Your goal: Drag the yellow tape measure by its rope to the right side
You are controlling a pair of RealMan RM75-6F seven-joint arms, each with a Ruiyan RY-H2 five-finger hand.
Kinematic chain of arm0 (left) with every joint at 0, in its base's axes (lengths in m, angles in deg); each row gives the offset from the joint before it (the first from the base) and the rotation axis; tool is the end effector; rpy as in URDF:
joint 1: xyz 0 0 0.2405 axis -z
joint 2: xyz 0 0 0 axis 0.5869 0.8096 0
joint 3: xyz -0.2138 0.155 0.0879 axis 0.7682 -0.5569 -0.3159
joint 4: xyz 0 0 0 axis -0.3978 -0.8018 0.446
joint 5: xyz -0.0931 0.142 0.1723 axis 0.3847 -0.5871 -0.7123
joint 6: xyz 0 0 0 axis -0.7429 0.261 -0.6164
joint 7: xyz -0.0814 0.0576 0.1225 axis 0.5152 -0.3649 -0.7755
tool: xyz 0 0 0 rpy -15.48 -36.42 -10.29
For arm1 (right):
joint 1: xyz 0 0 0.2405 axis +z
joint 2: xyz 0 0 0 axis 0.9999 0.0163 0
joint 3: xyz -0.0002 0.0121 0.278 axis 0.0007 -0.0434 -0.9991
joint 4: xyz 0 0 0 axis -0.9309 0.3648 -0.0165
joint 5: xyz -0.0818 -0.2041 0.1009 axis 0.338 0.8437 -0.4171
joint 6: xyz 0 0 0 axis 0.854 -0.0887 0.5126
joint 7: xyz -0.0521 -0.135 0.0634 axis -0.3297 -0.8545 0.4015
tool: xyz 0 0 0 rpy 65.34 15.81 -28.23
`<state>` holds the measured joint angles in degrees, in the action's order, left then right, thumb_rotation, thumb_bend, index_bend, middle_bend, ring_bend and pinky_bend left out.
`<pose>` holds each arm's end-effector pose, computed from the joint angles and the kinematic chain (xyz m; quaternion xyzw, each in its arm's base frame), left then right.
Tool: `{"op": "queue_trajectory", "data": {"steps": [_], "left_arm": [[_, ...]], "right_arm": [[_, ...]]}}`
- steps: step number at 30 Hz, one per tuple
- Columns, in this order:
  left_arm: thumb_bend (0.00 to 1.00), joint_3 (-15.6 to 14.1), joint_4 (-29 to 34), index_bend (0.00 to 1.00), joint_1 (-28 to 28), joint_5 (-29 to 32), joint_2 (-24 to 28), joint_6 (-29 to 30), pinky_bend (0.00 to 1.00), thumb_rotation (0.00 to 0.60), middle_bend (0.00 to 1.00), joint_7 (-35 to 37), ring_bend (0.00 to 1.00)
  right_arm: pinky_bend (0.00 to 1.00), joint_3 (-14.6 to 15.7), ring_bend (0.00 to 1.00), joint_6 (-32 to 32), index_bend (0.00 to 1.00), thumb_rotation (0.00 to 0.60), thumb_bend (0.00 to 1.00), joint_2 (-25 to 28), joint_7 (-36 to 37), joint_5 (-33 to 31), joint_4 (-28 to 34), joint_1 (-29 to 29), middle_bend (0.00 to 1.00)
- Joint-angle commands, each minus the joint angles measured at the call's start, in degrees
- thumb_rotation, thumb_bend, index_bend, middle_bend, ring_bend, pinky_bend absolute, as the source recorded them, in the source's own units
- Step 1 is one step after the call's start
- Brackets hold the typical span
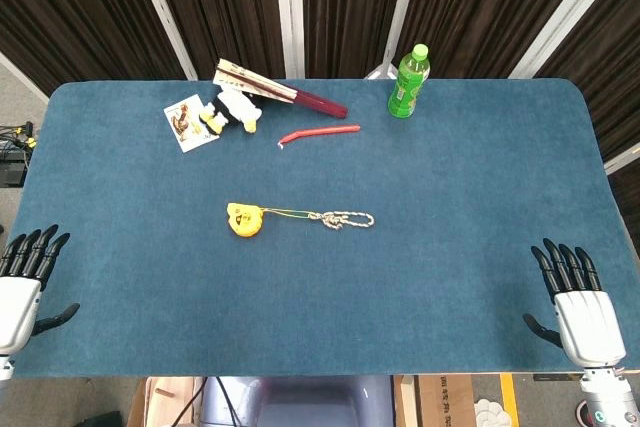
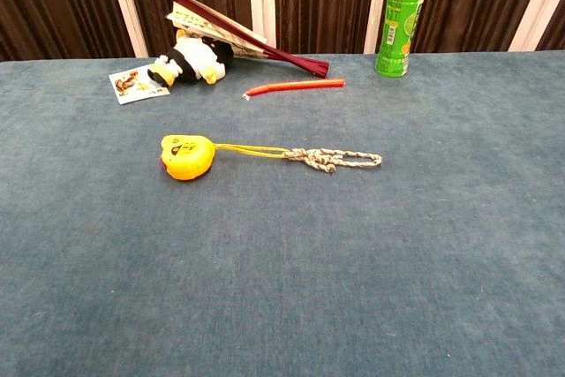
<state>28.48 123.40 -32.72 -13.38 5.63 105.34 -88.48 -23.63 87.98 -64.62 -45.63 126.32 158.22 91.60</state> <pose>-0.3311 0.1785 0.1294 -0.6279 -0.3316 -0.3894 0.5867 -0.3324 -0.1781 0.1229 0.6308 -0.3295 0.3836 0.5885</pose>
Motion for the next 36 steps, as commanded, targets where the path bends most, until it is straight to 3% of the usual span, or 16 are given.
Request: {"op": "queue_trajectory", "data": {"steps": [1,25,32,36], "left_arm": [[0.0,0.0,0.1,0.0,0.0,0.0,0.0,0.0,0.0,0.6,0.0,0.1,0.0],[0.0,-0.1,0.1,0.0,-0.2,-0.2,0.2,0.4,0.0,0.6,0.0,0.5,0.0],[0.0,-0.1,0.3,0.0,-0.1,-0.2,0.3,0.2,0.0,0.6,0.0,0.9,0.0],[0.0,-0.1,0.4,0.0,0.0,0.2,0.3,-0.2,0.0,0.6,0.0,1.0,0.0]], "right_arm": [[0.0,0.0,0.0,0.0,0.0,0.6,0.17,0.1,0.0,0.0,0.0,0.0,0.0],[0.0,0.3,0.0,-1.1,0.0,0.6,0.17,0.4,2.2,1.0,0.5,0.9,0.0],[0.01,-2.1,0.0,-3.0,0.01,0.6,0.17,-0.4,3.9,1.6,1.5,4.3,0.0],[0.02,-4.6,0.0,-5.5,0.13,0.6,0.17,-1.4,2.9,1.3,3.1,7.7,0.04]]}}
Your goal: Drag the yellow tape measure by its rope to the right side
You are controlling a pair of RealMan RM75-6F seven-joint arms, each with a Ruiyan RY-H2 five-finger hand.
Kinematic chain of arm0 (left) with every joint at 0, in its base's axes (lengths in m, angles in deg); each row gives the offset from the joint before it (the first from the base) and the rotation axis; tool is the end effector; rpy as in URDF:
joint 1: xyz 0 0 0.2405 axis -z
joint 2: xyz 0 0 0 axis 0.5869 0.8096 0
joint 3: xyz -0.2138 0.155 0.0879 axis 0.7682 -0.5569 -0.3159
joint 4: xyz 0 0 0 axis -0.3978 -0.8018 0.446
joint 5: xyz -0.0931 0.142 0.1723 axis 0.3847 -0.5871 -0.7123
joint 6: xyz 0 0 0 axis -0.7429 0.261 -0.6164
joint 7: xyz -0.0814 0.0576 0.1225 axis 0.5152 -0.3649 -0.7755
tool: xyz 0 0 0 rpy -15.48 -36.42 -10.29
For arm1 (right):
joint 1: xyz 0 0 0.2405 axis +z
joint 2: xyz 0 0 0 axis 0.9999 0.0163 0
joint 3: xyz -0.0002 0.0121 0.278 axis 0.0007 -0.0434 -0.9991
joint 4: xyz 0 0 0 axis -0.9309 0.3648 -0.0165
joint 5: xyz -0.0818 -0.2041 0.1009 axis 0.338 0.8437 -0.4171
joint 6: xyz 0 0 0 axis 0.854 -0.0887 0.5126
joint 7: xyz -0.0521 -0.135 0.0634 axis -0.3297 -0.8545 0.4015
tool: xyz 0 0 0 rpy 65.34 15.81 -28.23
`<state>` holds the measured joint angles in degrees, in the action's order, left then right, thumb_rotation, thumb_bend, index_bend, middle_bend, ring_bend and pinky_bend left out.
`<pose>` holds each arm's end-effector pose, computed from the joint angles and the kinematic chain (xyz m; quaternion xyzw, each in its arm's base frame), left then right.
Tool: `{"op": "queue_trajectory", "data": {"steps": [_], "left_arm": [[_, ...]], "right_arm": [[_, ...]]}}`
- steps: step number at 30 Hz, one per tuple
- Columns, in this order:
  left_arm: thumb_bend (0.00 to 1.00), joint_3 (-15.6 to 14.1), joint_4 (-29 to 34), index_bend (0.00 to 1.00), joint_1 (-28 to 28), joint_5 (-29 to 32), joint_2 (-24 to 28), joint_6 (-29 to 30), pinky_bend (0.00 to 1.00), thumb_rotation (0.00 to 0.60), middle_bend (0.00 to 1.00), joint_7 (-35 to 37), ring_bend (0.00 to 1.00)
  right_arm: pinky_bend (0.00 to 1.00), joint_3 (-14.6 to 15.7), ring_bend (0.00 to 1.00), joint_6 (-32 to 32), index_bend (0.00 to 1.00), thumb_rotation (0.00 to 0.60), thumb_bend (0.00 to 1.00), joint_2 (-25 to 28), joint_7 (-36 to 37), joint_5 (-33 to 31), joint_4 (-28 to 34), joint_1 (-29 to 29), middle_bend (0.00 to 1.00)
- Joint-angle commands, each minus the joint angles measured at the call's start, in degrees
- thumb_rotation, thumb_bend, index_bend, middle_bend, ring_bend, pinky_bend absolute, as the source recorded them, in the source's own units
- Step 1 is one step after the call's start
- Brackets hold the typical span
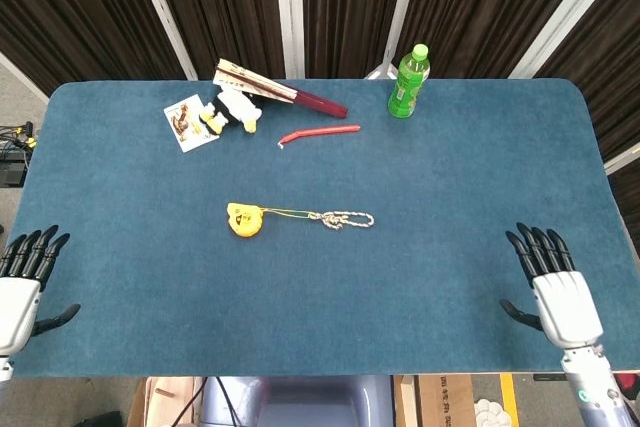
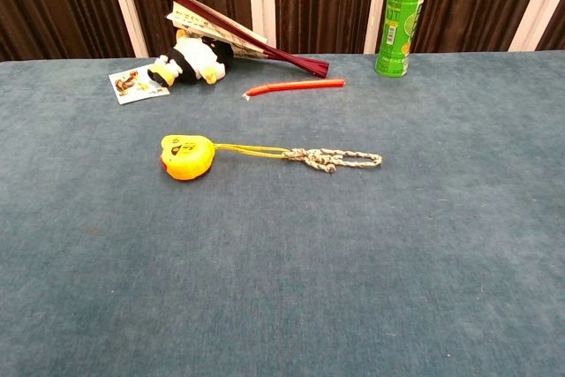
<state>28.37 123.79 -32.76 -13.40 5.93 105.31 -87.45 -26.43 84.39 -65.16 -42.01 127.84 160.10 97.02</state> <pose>-0.3304 0.1778 0.1302 -0.6251 -0.3385 -0.3943 0.5824 -0.3003 -0.2183 0.1140 0.6400 -0.3277 0.4408 0.5373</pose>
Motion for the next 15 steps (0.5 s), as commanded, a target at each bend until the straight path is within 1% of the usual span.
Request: {"op": "queue_trajectory", "data": {"steps": [1,6,10,15], "left_arm": [[0.0,0.1,0.0,0.0,0.1,0.3,0.0,-0.4,0.0,0.6,0.0,0.0,0.0],[0.0,0.2,0.3,0.0,0.3,0.9,0.1,-1.0,0.0,0.6,0.0,0.5,0.0],[0.0,0.2,0.3,0.0,0.5,0.7,0.1,-1.0,0.0,0.6,0.0,0.5,0.0],[0.0,0.2,0.4,0.0,0.5,1.1,0.2,-1.4,0.0,0.6,0.0,1.0,0.0]], "right_arm": [[0.02,-2.5,0.0,-2.8,0.16,0.6,0.17,-1.2,-1.4,-0.4,1.5,3.3,0.05],[0.02,-5.8,0.0,-9.2,0.24,0.6,0.17,-4.0,-5.7,-3.0,3.7,8.9,0.07],[0.02,-8.1,0.0,-14.6,0.25,0.6,0.18,-7.4,-9.7,-6.8,5.3,13.3,0.07],[0.02,-10.0,0.0,-19.8,0.28,0.6,0.18,-13.0,-16.2,-11.1,4.1,18.3,0.08]]}}
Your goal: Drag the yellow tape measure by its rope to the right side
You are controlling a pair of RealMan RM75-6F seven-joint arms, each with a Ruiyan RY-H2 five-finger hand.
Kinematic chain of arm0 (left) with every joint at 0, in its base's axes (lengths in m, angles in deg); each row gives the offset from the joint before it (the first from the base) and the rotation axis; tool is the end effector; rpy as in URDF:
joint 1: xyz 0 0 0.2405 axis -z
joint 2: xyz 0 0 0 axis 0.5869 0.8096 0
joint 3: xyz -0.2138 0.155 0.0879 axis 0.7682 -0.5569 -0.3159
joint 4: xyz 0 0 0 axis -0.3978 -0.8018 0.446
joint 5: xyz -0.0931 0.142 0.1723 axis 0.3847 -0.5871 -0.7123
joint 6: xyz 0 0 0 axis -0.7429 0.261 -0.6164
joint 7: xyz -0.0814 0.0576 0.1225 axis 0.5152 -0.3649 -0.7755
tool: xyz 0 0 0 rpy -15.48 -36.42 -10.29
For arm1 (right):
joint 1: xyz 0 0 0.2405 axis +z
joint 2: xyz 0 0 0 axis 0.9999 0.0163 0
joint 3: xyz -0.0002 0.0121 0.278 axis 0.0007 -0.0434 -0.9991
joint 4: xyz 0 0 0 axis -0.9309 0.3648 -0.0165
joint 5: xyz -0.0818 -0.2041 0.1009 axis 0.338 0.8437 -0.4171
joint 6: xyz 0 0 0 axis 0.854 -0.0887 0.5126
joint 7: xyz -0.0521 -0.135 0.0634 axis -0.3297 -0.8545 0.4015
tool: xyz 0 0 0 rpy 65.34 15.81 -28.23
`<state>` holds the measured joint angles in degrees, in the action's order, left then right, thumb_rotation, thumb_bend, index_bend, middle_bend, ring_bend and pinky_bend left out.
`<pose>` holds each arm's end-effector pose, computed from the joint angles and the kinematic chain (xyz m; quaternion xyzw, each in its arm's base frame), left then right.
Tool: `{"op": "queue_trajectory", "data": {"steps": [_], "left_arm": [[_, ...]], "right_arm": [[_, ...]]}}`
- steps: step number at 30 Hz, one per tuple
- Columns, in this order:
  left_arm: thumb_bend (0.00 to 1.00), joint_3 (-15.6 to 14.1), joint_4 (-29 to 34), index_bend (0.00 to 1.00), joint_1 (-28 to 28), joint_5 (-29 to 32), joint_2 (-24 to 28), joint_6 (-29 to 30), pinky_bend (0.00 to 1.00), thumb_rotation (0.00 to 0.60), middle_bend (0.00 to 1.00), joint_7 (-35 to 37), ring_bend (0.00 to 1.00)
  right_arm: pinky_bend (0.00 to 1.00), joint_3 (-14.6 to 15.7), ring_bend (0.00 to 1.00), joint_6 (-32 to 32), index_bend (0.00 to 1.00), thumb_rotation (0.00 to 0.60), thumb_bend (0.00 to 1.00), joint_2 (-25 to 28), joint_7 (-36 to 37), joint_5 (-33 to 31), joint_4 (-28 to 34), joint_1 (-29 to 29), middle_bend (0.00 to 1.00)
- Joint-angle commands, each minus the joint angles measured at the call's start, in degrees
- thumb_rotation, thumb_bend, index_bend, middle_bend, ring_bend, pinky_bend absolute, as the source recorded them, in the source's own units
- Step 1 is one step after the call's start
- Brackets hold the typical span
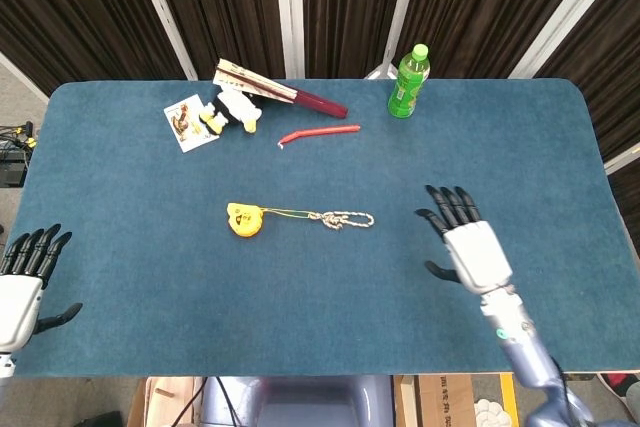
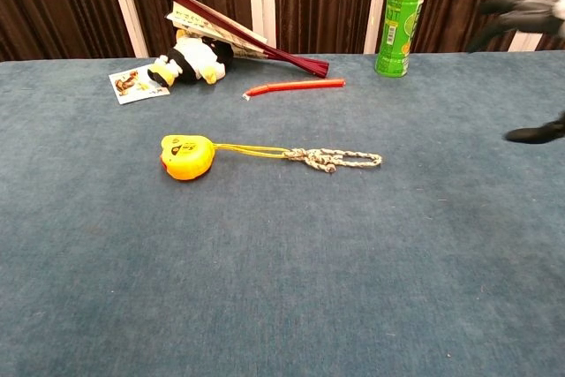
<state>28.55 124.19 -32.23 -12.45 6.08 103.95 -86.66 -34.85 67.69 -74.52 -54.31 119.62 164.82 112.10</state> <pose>-0.3310 0.1818 0.1285 -0.6235 -0.3505 -0.3930 0.5779 -0.1966 -0.3096 0.0446 0.6896 -0.3135 0.4588 0.4644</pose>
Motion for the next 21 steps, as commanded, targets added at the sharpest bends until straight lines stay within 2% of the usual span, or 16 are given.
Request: {"op": "queue_trajectory", "data": {"steps": [1,9,21], "left_arm": [[0.0,0.1,0.0,0.0,0.0,0.2,0.1,-0.1,0.0,0.6,0.0,0.4,0.0],[0.0,0.2,-0.6,0.0,0.2,0.6,0.1,-0.5,0.0,0.6,0.0,0.4,0.0],[0.0,0.4,-0.9,0.0,0.5,0.8,-0.1,-0.9,0.0,0.6,0.0,0.9,0.0]], "right_arm": [[0.02,-1.9,0.0,-3.9,0.29,0.6,0.18,-4.8,-5.0,-3.6,-1.3,4.1,0.08],[0.04,-3.8,0.01,-8.6,0.36,0.6,0.21,-14.6,-12.1,-11.6,-9.9,10.0,0.11],[0.05,-6.9,0.02,-10.7,0.44,0.6,0.3,-24.7,-15.2,-20.0,-20.9,15.8,0.13]]}}
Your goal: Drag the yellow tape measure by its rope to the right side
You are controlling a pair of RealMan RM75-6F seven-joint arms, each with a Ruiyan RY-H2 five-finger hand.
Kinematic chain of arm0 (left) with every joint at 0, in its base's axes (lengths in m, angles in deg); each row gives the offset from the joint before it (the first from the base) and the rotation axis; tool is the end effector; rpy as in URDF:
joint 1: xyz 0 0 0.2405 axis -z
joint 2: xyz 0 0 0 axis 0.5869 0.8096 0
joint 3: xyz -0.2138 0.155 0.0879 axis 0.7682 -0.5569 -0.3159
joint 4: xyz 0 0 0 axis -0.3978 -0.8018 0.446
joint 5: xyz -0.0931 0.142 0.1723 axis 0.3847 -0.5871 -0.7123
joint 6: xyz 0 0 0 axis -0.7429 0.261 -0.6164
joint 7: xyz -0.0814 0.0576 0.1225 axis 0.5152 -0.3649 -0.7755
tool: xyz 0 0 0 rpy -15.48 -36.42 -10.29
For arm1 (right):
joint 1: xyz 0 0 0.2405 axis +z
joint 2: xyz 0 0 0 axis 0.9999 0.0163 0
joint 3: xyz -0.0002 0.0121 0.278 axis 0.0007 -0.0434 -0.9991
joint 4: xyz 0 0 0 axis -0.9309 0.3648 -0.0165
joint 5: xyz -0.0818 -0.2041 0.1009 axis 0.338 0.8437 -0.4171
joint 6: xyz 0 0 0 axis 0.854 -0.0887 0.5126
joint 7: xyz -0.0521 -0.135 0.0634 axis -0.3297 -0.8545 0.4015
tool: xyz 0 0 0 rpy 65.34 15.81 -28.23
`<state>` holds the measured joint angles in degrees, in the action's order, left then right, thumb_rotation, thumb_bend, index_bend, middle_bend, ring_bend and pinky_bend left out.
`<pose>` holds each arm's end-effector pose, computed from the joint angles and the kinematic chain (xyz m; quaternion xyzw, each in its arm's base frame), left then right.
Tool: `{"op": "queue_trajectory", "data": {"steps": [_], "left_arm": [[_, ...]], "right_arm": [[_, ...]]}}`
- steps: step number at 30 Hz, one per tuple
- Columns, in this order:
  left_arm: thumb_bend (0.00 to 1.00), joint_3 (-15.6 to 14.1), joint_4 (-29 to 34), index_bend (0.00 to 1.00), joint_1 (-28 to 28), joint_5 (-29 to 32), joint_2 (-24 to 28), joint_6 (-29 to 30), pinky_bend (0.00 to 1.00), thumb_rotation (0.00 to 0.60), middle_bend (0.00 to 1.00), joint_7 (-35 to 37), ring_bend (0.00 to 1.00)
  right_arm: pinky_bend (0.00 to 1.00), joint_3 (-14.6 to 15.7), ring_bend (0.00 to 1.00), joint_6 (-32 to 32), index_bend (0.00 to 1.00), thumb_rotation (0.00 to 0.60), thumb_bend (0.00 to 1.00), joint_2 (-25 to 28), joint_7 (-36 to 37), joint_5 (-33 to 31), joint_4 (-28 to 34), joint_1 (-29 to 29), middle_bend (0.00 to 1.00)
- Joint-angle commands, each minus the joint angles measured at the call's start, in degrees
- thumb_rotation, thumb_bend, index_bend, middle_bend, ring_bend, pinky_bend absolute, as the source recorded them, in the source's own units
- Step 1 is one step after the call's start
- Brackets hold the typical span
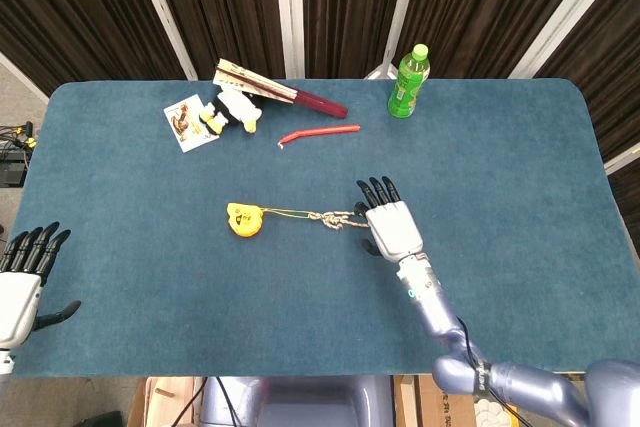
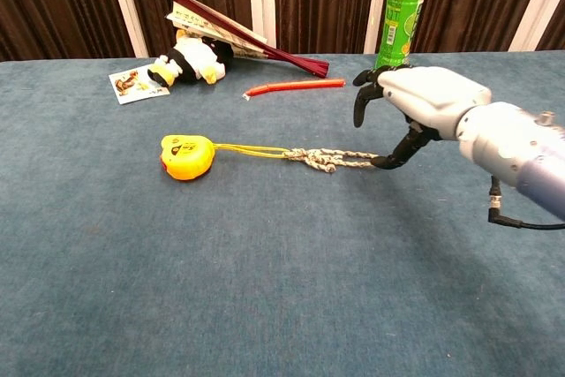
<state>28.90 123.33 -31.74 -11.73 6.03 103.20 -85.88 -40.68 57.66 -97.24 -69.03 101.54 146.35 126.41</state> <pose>-0.3349 0.1865 0.1293 -0.6231 -0.3525 -0.3907 0.5787 -0.1413 -0.3795 -0.0744 0.7107 -0.3388 0.3960 0.4725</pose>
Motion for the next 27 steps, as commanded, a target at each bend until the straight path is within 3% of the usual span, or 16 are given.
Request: {"op": "queue_trajectory", "data": {"steps": [1,16,27], "left_arm": [[0.0,0.0,0.0,0.0,0.1,0.2,0.0,-0.3,0.0,0.6,0.0,0.1,0.0],[0.0,0.2,0.4,0.0,0.3,1.2,0.0,-1.1,0.0,0.6,0.0,0.1,0.0],[0.0,0.2,0.5,0.0,0.4,1.3,0.0,-1.2,0.0,0.6,0.0,0.2,0.0]], "right_arm": [[0.05,-1.3,0.02,-0.8,0.44,0.6,0.31,-2.6,-0.3,-2.5,-3.4,1.9,0.13],[0.05,-0.2,0.02,-1.8,0.53,0.6,0.34,-6.5,3.3,-4.5,-11.6,3.6,0.16],[0.05,0.6,0.02,-1.7,0.54,0.6,0.36,-7.8,5.6,-4.9,-15.5,3.8,0.16]]}}
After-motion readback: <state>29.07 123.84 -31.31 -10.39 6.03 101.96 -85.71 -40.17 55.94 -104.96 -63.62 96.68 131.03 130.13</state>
